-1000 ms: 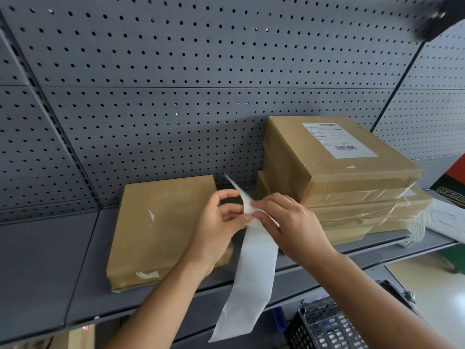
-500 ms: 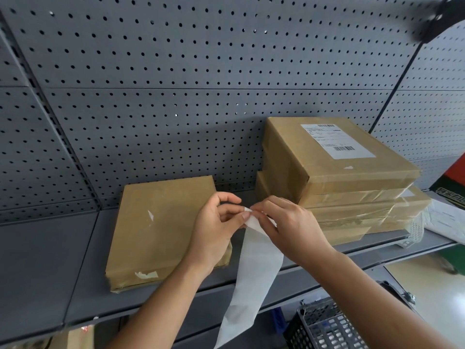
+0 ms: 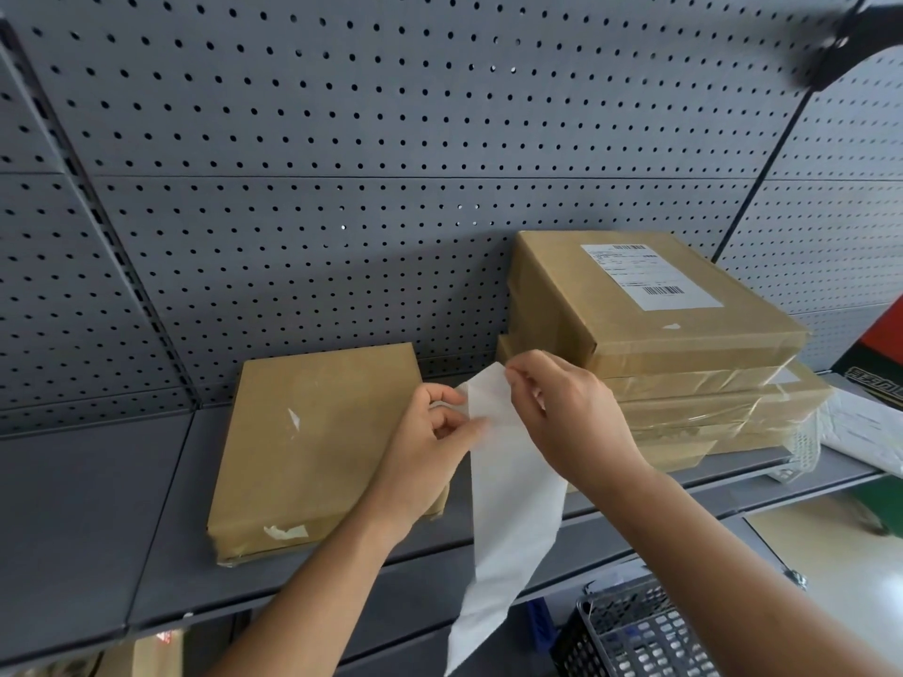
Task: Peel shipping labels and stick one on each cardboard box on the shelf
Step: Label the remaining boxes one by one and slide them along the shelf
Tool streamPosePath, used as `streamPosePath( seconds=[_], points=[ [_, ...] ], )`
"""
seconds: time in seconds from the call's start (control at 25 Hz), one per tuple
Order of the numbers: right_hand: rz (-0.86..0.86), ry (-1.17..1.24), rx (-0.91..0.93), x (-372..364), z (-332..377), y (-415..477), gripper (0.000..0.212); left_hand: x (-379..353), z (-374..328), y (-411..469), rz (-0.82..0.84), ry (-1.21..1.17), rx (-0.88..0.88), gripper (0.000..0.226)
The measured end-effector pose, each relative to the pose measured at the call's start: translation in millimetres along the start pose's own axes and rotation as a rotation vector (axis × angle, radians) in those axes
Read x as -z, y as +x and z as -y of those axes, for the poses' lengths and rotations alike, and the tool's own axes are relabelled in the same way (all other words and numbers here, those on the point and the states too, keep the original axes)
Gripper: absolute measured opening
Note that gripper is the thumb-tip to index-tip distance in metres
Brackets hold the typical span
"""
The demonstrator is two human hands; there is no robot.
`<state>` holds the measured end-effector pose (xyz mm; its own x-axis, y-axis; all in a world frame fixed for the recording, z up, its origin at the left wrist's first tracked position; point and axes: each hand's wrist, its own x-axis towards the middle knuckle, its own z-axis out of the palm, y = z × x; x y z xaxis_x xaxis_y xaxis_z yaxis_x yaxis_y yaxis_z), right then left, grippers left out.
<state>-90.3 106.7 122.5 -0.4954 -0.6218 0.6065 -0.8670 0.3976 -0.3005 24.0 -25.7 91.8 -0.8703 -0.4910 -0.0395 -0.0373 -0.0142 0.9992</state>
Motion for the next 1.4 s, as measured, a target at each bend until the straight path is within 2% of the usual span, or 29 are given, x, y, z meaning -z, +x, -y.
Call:
streamPosePath(
  seconds=[0.12, 0.36, 0.56, 0.8, 1.28, 1.4],
  points=[
    [0.014, 0.026, 0.028, -1, 10, -3, 0.014, -4, -8, 3, -0.031, -0.013, 0.008, 0.036],
    [-0.018, 0.043, -0.020, 1, 12, 5, 0.011, -4, -8, 5, -0.070, -0.041, 0.041, 0.016],
    [-0.099, 0.082, -0.060, 12, 15, 23, 0.013, -5, 1, 5, -0.027, -0.041, 0.113, 0.012],
    [-0.182, 0.035, -0.108, 29, 22, 48, 0.015, -3, 17, 13, -0.014, 0.238, 0.135, 0.010],
    [-0.427, 0.068, -0.088, 76, 20, 90, 0.016, -15, 28, 26, 0.000, 0.388, 0.212, 0.011],
    [-0.472, 0.066, -0.067, 84, 16, 90, 0.016, -17, 26, 28, -0.030, 0.405, 0.207, 0.020]
  ],
)
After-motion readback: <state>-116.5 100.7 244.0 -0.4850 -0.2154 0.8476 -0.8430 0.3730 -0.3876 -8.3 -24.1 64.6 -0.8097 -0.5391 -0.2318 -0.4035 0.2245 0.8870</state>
